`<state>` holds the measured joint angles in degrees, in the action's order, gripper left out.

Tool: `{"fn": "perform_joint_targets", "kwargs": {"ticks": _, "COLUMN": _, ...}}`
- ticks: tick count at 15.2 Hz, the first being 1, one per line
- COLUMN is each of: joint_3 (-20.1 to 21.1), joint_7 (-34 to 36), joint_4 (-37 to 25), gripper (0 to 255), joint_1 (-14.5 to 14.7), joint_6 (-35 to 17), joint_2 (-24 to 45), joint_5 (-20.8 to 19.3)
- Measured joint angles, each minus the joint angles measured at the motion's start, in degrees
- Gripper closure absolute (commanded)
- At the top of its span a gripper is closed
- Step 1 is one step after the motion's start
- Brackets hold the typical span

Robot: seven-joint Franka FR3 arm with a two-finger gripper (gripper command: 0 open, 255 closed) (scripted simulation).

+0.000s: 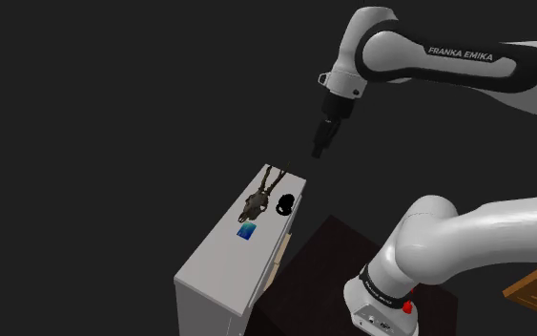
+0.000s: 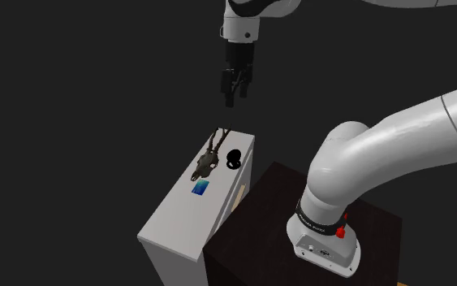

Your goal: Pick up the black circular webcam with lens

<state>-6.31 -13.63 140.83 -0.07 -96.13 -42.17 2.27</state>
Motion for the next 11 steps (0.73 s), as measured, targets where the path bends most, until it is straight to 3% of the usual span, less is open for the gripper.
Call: {"fn": "perform_joint_targets", "kwargs": {"ticks": 11, "joint_3": -6.46, "joint_7": -8.25, "joint_4": 9.35, "gripper": 0, "joint_1": -1.67, "joint_6": -22.86, "joint_2": 12.87, "joint_5": -3.07}}
